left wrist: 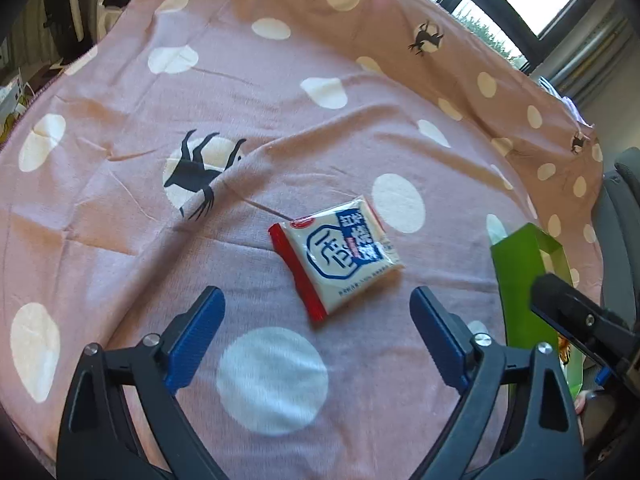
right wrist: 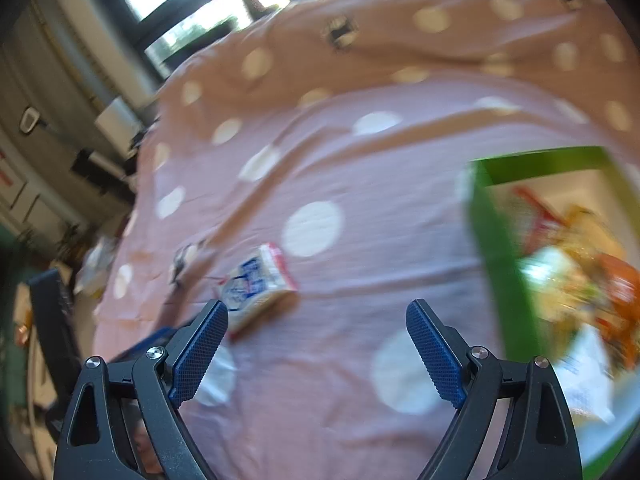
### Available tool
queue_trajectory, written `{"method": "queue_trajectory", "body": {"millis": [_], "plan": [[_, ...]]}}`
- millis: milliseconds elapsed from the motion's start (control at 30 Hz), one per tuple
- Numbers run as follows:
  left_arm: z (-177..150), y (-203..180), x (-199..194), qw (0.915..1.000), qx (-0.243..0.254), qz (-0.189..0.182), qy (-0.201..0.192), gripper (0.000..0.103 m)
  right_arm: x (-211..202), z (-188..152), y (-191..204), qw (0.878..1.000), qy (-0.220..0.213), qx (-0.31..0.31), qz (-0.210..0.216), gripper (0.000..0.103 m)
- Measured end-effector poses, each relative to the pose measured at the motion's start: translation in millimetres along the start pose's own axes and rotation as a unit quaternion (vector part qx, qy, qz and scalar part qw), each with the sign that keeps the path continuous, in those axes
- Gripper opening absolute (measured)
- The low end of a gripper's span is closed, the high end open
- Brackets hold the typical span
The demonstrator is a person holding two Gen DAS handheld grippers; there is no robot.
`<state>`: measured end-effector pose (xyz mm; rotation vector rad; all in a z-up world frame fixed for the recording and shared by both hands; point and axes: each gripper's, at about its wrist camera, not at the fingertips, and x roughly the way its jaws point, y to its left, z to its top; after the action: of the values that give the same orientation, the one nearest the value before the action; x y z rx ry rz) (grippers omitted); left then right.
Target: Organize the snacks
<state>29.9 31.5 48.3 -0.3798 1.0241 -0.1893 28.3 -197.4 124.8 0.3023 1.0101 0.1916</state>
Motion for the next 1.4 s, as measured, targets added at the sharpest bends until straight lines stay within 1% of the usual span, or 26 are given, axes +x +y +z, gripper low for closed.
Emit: {"method": "queue_trajectory", "body": {"millis": [100,167,200,267,333,367,433,467,533,600,633,667,700,733,867,967,1200,1400], "plan": [[5,4,11,0.9998,-0.012,-0.013,0.011,0.085,31,12,9,0.998,0.038,-0.007,0.044,0.091],[8,5,18,0.9996,-0.016,-0.015,0.016,0.084,52,19,15,0.996,0.058,-0.016,0.059,0.090],[10,6,21,0.9995,-0.019,-0.017,0.017,0.082,61,21,18,0.996,0.067,-0.021,0.059,0.089],[12,7,28,0.9991,-0.025,-0.024,0.025,0.074,76,25,24,0.994,0.083,-0.035,0.056,0.078],[13,7,33,0.9990,-0.027,-0.024,0.028,0.071,94,27,29,0.992,0.104,-0.045,0.061,0.073],[14,6,33,0.9992,-0.023,-0.021,0.024,0.069,104,27,32,0.990,0.116,-0.047,0.064,0.071],[15,4,36,0.9994,-0.017,-0.019,0.024,0.056,115,27,33,0.988,0.129,-0.049,0.068,0.069],[16,4,39,0.9993,-0.017,-0.018,0.027,0.054,120,27,34,0.987,0.135,-0.049,0.067,0.068],[15,3,40,0.9996,-0.008,-0.013,0.023,0.047,130,25,32,0.987,0.142,-0.045,0.063,0.068],[14,3,42,0.9994,-0.003,-0.018,0.028,0.041,128,24,33,0.987,0.134,-0.052,0.064,0.067],[13,1,41,0.9996,0.003,-0.014,0.026,0.039,128,22,34,0.987,0.136,-0.053,0.068,0.062],[12,-1,40,0.9996,0.011,-0.010,0.024,0.037,126,21,33,0.986,0.139,-0.049,0.075,0.060],[11,-2,39,0.9995,0.013,-0.013,0.026,0.034,126,20,33,0.986,0.142,-0.043,0.081,0.059],[9,-3,37,0.9993,0.012,-0.018,0.030,0.033,125,19,32,0.985,0.143,-0.040,0.086,0.057],[-1,-10,29,0.9991,0.029,-0.010,0.029,0.033,113,9,31,0.985,0.142,-0.032,0.094,0.057],[-10,-15,16,0.9988,0.043,-0.011,0.022,0.033,99,1,33,0.987,0.130,-0.027,0.095,0.057],[-30,-32,-31,0.9960,0.088,-0.007,-0.016,0.033,47,-18,41,0.992,0.083,-0.027,0.095,0.057],[-41,-39,-65,0.9928,0.112,-0.009,-0.043,0.033,6,-31,58,0.994,0.042,-0.032,0.092,0.057]]}}
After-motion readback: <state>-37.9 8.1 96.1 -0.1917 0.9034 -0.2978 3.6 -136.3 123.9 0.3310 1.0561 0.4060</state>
